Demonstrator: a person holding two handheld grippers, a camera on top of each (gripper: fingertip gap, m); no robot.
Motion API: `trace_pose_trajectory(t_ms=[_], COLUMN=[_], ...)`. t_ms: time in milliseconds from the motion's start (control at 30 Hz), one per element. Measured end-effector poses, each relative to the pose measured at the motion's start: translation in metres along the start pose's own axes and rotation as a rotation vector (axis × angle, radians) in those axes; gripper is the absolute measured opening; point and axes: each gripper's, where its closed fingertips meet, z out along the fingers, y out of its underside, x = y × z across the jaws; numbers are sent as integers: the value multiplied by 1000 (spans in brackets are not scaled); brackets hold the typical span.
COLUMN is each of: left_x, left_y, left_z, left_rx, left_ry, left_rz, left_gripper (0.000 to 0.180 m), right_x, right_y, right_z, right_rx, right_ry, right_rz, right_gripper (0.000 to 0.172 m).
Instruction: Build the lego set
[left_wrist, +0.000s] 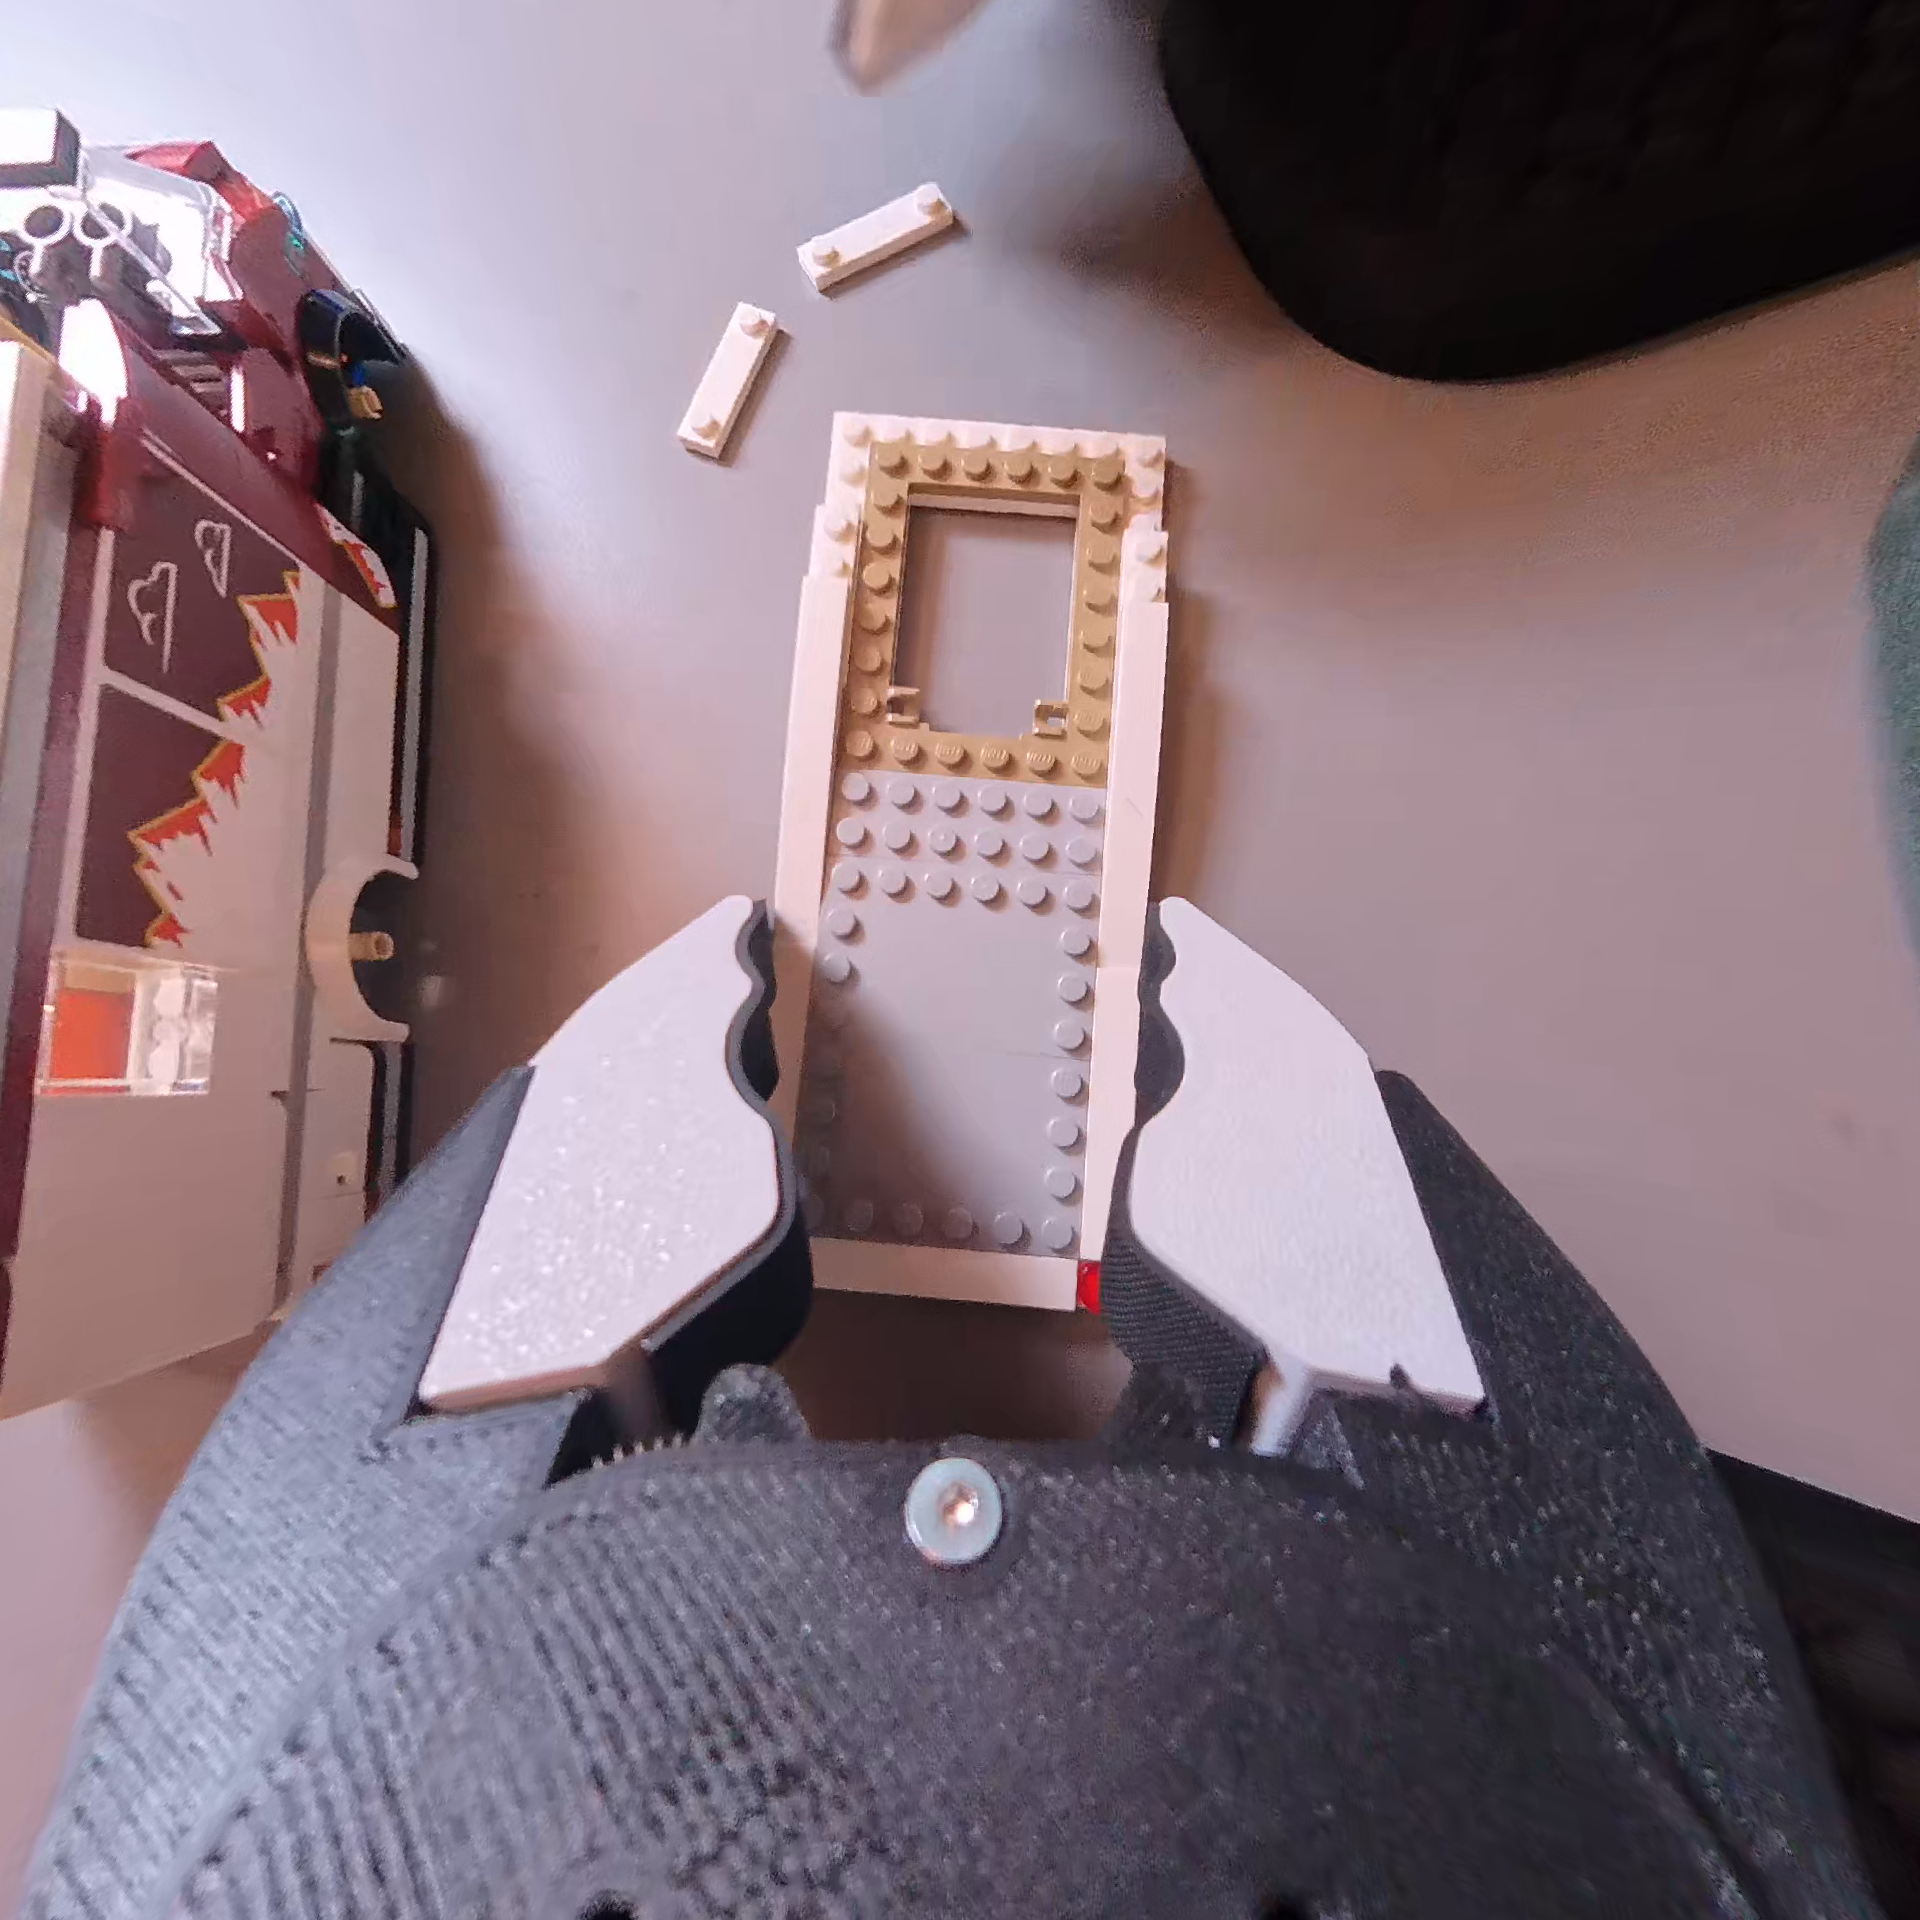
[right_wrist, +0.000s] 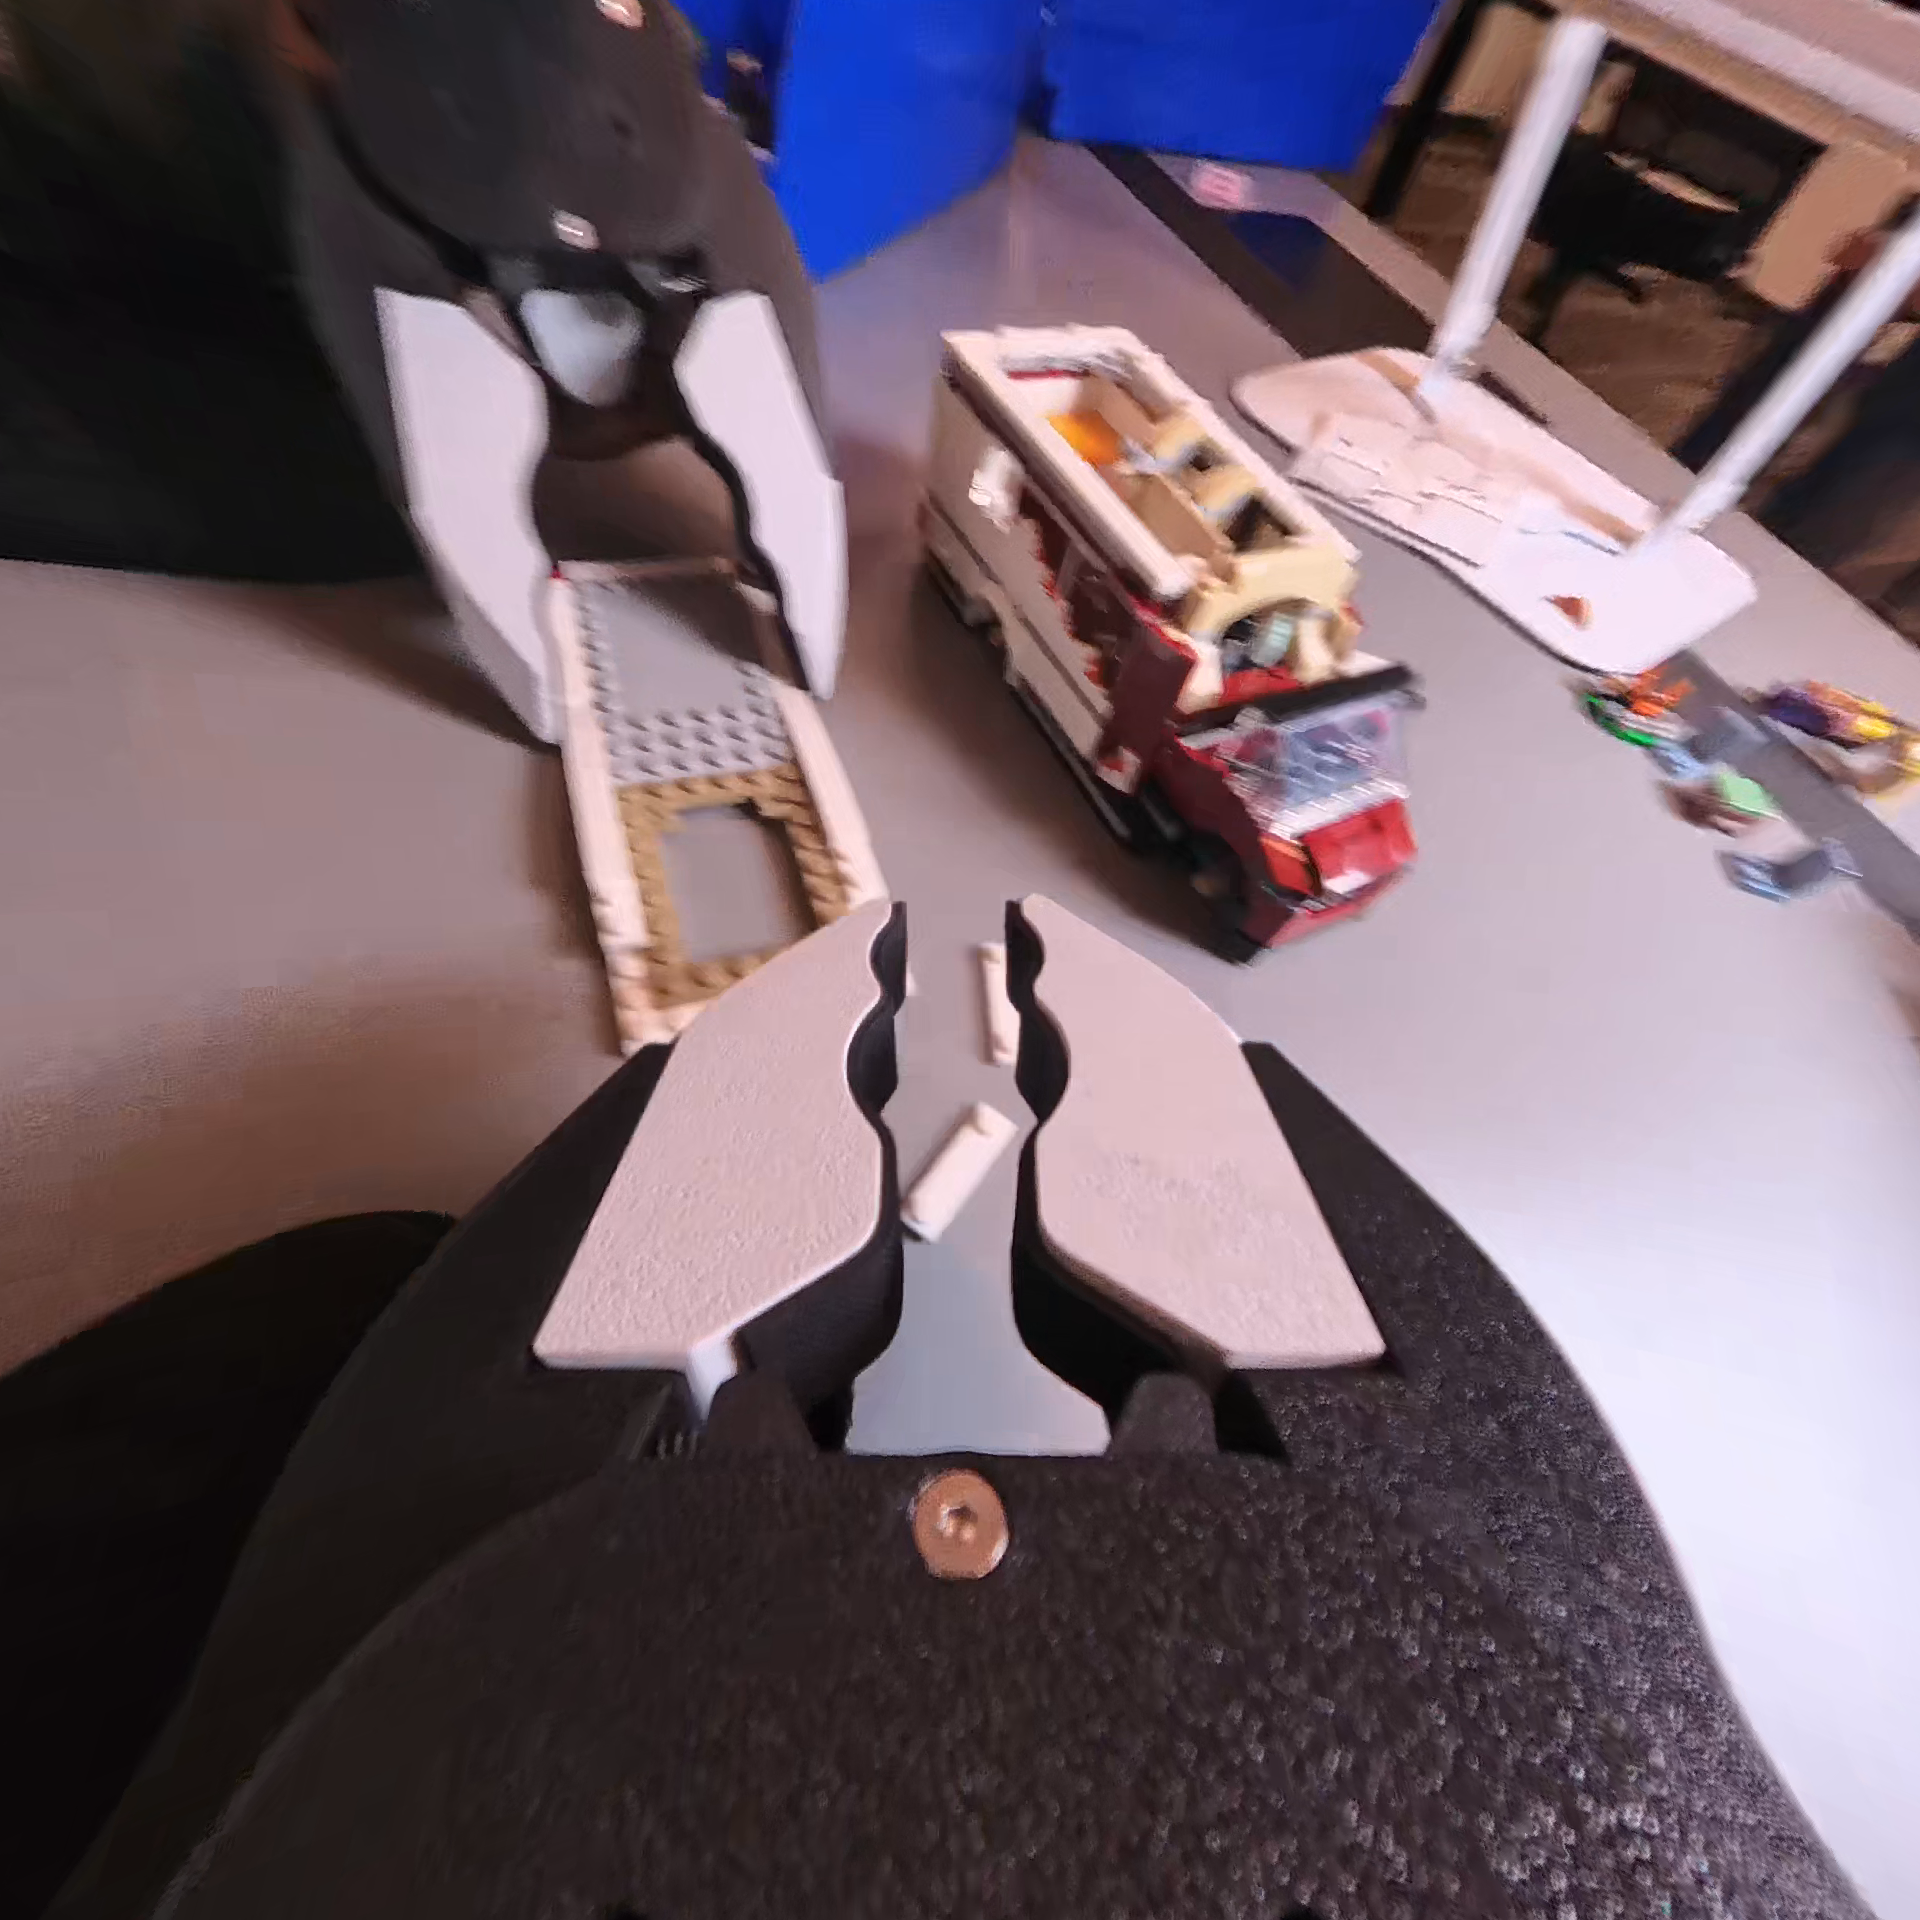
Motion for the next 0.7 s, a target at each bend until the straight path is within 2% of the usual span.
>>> trace_pose_trajectory(t_ms=[100, 267, 500, 700], left_x=[0, 0, 3, 1], left_y=[0, 0, -3, -1], left_z=[0, -1, 1, 0], left_rx=[-1, 1, 4, -46], left_ry=[-4, -15, -10, -40], left_rz=[6, 26, 31, -9], left_gripper=[68, 71, 71, 68], right_x=[-29, -62, -76, -78], right_y=[-8, 3, 20, 17], right_z=[8, 21, 45, 49], right_rx=[-20, -188, -411, -449], right_ry=[-141, -291, -313, -292], right_rz=[-40, -114, -301, -406], right_gripper=[21, 22, 18, 14])
